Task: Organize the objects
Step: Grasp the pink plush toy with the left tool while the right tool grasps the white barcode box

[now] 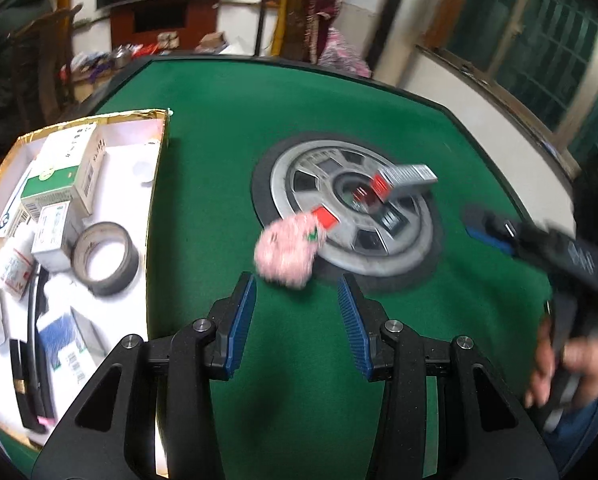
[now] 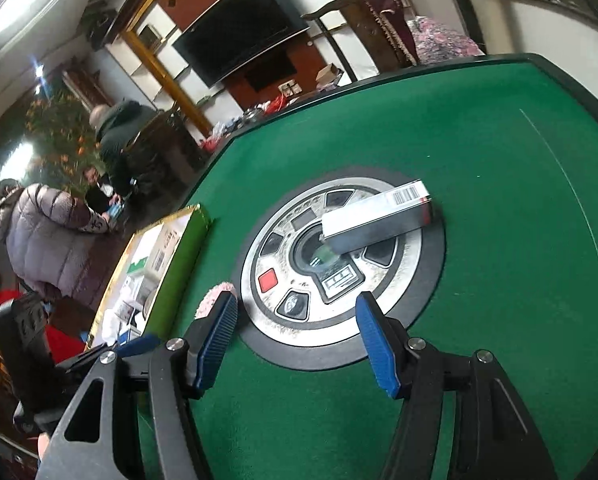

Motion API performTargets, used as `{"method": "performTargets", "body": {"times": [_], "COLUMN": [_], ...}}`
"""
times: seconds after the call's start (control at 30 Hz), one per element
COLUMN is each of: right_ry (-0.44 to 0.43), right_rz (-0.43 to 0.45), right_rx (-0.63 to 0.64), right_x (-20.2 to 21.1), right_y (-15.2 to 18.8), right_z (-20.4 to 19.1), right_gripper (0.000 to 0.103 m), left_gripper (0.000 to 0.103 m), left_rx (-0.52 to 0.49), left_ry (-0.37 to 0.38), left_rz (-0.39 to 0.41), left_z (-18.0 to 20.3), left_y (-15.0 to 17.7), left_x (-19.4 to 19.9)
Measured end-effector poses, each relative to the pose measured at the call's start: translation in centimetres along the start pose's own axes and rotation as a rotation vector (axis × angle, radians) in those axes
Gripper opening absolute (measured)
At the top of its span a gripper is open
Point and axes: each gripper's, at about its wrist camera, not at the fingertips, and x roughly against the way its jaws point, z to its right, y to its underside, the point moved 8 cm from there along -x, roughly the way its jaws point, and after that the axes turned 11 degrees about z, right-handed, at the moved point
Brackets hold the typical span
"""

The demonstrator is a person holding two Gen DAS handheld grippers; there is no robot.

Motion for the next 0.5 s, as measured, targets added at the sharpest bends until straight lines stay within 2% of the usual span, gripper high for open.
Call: {"method": "performTargets", "body": {"times": [0.07, 0.2, 0.4, 0.5], "right_ry": [-0.006, -0.017, -0.008, 0.004], "right_rz": [0.003, 0.003, 0.007, 0.010], "right_rx": [-0.007, -0.021, -0.045, -0.049], "right_x": [0.0, -0.6, -0.8, -0.9], "right_y": [-0.1, -1.2, -1.4, -1.4], "right_z": [-0.4, -0.2, 0.5, 0.9], "right_gripper": [0.062, 0.062, 0.062, 0.062], "left_gripper": [0.043, 0.043, 0.043, 0.043], "left_rx": [0.014, -0.060, -0.060, -0.049], "left_ry": [-0.011, -0.073, -0.060, -0.037], "left_rz": [-0.022, -0.076, -0.134, -0.122], "left_z": [-0.1, 0.0, -0.1, -0.2], "left_y": [-0.9, -1.5, -1.3, -1.2], "left_x": [-1.2, -3.4, -6.6, -7.4]}}
